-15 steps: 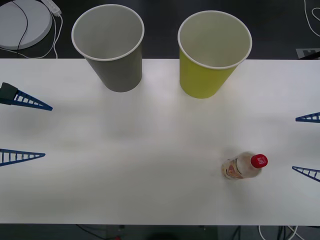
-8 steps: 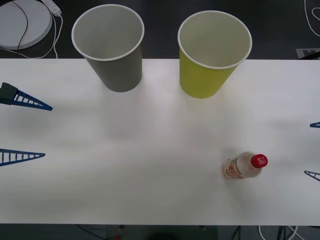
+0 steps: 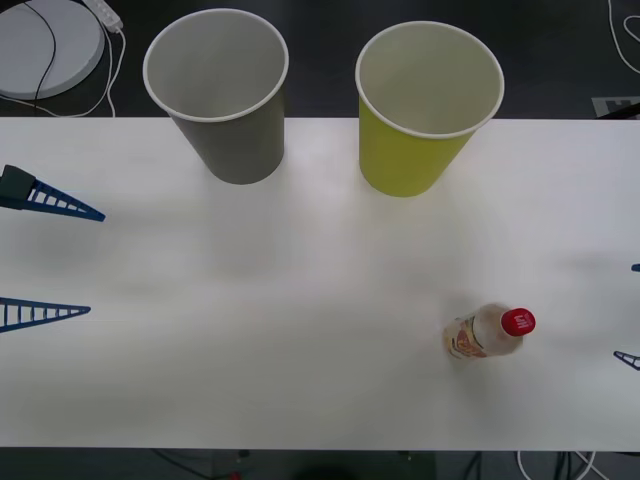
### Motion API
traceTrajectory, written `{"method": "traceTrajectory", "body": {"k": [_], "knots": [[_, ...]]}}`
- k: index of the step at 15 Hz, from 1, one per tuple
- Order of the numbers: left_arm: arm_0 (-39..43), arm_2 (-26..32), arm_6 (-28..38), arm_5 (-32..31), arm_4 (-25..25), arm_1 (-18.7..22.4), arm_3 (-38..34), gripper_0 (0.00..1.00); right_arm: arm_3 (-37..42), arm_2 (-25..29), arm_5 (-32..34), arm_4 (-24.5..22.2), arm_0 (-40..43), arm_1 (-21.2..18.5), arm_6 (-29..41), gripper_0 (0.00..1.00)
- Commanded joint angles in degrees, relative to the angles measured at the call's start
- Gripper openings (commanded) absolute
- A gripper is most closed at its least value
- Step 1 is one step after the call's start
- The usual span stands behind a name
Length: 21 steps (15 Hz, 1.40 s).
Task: Put the can into the green bin and the plastic bottle into the gray bin
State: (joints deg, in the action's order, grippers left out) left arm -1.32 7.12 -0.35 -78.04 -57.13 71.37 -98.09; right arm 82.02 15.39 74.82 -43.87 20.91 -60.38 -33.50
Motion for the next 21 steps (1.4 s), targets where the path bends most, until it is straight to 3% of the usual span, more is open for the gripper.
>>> {"method": "traceTrajectory", "body": {"k": [1, 7, 17, 21], "knots": [[0.0, 0.0, 0.0, -0.01, 0.0, 0.0, 0.0, 1.0, -6.08, -3.61, 1.73, 1.6, -2.89, 0.0, -1.13, 1.0], [0.0, 0.0, 0.0, -0.01, 0.0, 0.0, 0.0, 1.0, -12.94, -9.5, 1.99, 3.97, -6.32, 1.14, -3.32, 1.0], [0.0, 0.0, 0.0, -0.01, 0.0, 0.0, 0.0, 1.0, -13.9, -9.77, 0.59, -3.15, -9.66, 10.55, -4.55, 1.0], [0.0, 0.0, 0.0, -0.01, 0.0, 0.0, 0.0, 1.0, -13.9, -13.72, -0.21, -3.33, -11.94, 12.83, -4.55, 1.0]]}}
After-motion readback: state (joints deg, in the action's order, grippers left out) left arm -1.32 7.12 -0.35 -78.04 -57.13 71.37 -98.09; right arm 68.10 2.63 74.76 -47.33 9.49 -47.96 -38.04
